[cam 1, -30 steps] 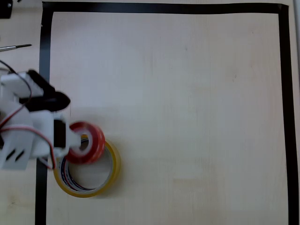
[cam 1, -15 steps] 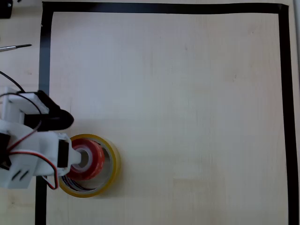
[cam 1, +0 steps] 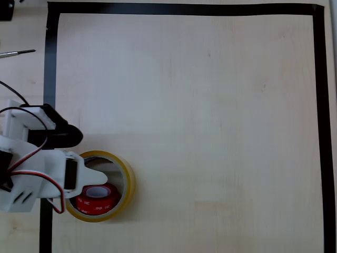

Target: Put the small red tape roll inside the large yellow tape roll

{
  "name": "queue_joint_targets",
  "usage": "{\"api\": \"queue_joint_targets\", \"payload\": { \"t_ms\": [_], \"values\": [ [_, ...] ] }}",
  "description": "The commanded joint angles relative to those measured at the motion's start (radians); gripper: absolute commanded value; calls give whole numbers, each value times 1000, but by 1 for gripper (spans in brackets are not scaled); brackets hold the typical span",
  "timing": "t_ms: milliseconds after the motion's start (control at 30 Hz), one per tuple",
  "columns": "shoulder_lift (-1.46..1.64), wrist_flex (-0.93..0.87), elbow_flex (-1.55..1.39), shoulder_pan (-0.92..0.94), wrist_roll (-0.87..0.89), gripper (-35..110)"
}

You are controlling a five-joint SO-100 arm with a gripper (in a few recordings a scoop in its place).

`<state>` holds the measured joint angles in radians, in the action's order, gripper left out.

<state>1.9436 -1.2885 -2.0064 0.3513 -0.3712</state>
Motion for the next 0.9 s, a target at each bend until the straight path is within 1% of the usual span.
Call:
{"api": "queue_joint_targets", "payload": {
  "t_ms": [0, 33, 67, 100, 133, 167, 300, 467, 667, 733, 867],
  "values": [
    [199, -40, -5, -18, -18, 23],
    [250, -48, -14, -28, -17, 23],
    [307, -49, -26, -40, -14, 19],
    [364, -49, -41, -51, -14, 13],
    [417, -49, -55, -63, -12, 4],
    [465, -54, -69, -75, -12, 0],
    [630, -104, -156, -163, -2, 0],
    [957, 18, -503, -268, 98, 0],
    [1298, 75, -876, -368, 187, 0],
    [1391, 60, -959, -360, 206, 0],
    [1391, 43, -1000, -299, 285, 0]
  ]
}}
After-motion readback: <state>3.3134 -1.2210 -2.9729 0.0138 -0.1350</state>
